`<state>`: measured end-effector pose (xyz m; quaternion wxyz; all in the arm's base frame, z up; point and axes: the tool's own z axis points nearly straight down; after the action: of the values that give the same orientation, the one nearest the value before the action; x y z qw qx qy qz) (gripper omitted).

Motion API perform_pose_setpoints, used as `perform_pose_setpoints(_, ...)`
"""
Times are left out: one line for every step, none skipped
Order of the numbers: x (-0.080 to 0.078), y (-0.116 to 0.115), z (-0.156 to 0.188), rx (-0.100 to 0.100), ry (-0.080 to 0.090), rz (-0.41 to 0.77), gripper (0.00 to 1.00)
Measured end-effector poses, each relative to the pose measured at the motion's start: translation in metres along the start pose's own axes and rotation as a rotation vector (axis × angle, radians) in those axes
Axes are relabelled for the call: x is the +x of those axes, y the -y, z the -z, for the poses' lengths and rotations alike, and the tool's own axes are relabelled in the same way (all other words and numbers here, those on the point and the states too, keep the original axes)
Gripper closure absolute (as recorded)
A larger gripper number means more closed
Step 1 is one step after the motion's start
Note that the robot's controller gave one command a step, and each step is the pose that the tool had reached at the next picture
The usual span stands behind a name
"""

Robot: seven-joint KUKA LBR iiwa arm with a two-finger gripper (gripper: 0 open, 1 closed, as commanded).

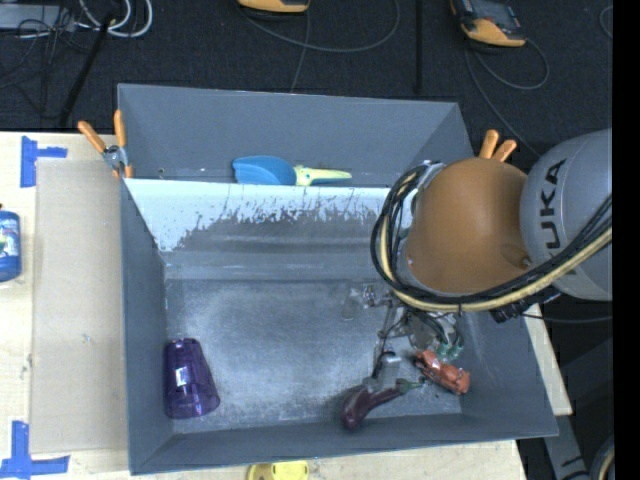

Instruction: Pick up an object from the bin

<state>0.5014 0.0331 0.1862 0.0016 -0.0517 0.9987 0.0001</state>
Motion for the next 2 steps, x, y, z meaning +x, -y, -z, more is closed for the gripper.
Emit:
perform_pose_setpoints(0.010,0.018,-0.022,-0.002,-0.006,0.331,0.00)
perform_pose_setpoints(0.019,0.024,-0.044,-0.002,-0.004,0.421,0.00)
